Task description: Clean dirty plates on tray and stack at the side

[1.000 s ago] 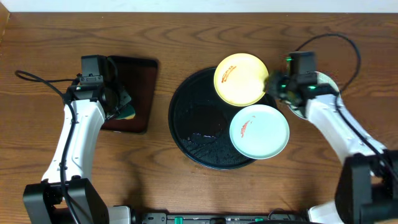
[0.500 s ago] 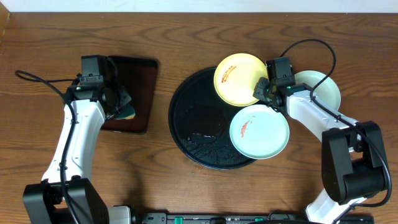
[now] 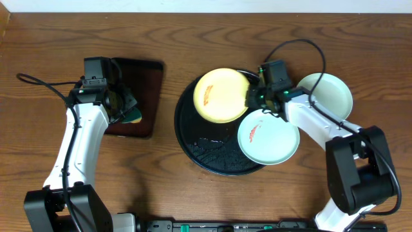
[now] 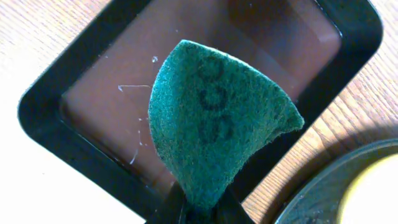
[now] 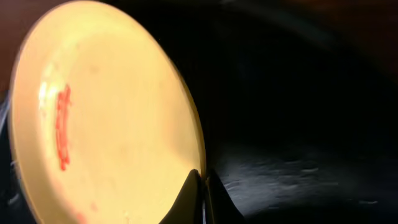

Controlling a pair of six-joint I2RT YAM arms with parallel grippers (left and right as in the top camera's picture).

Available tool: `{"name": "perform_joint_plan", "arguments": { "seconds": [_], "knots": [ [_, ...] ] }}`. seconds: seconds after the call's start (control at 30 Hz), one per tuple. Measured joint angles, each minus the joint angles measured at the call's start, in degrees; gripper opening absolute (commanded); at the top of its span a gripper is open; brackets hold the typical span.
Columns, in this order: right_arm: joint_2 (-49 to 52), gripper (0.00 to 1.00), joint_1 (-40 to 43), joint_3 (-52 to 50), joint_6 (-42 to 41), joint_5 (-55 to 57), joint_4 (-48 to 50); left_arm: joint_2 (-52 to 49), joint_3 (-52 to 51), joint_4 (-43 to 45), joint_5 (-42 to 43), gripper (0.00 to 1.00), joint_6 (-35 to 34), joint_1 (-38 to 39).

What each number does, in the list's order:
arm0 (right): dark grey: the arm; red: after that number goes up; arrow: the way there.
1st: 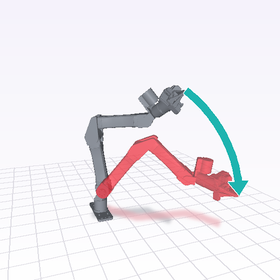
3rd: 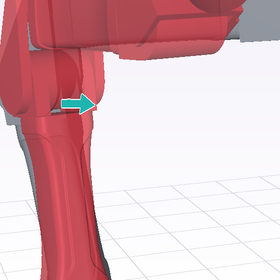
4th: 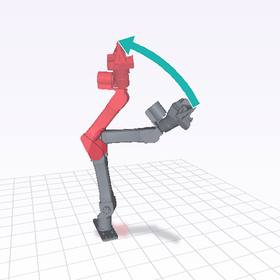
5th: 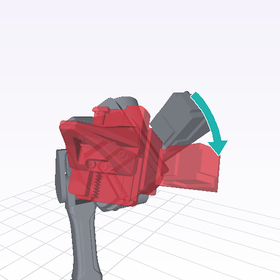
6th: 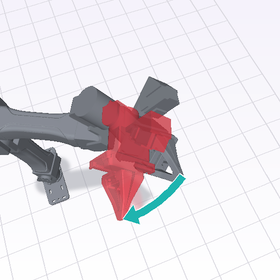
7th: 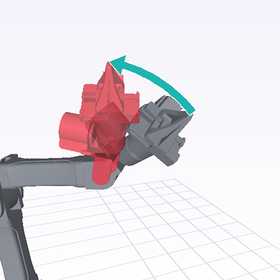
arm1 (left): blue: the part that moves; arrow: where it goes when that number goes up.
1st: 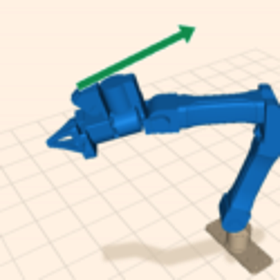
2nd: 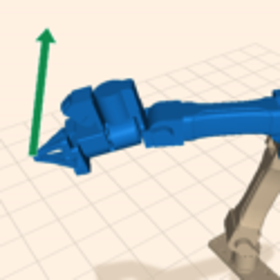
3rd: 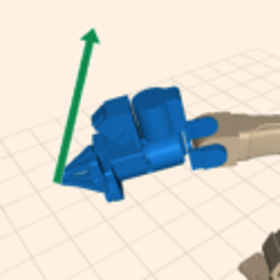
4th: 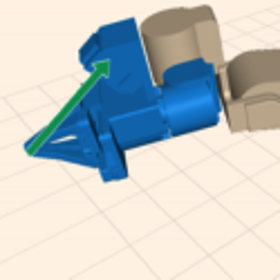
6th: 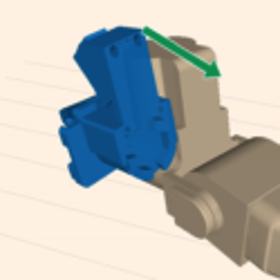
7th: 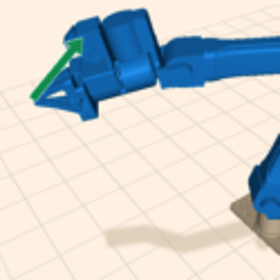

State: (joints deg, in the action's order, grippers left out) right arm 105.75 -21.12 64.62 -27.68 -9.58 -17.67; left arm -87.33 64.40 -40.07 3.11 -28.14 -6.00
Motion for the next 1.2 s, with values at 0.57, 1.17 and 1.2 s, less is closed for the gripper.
{"name": "perform_joint_plan", "arguments": {
  "seconds": [0.57, 1.17, 1.2],
  "knots": [
    [0.00, 0.01, -6.43, 2.40, 2.86, -10.01, -18.82, 0.00, 0.00, 0.00, 1.05, 0.08, 0.15, 0.00],
    [0.00, 0.01, -11.04, 2.40, 8.44, -5.95, -23.74, 0.00, 0.00, -0.70, 18.23, 0.08, 7.63, 0.96],
    [0.00, 0.01, -11.04, 2.40, 8.50, -5.66, -23.19, 0.00, 0.00, -1.27, 18.73, 0.08, 7.65, 1.81]
  ]
}}
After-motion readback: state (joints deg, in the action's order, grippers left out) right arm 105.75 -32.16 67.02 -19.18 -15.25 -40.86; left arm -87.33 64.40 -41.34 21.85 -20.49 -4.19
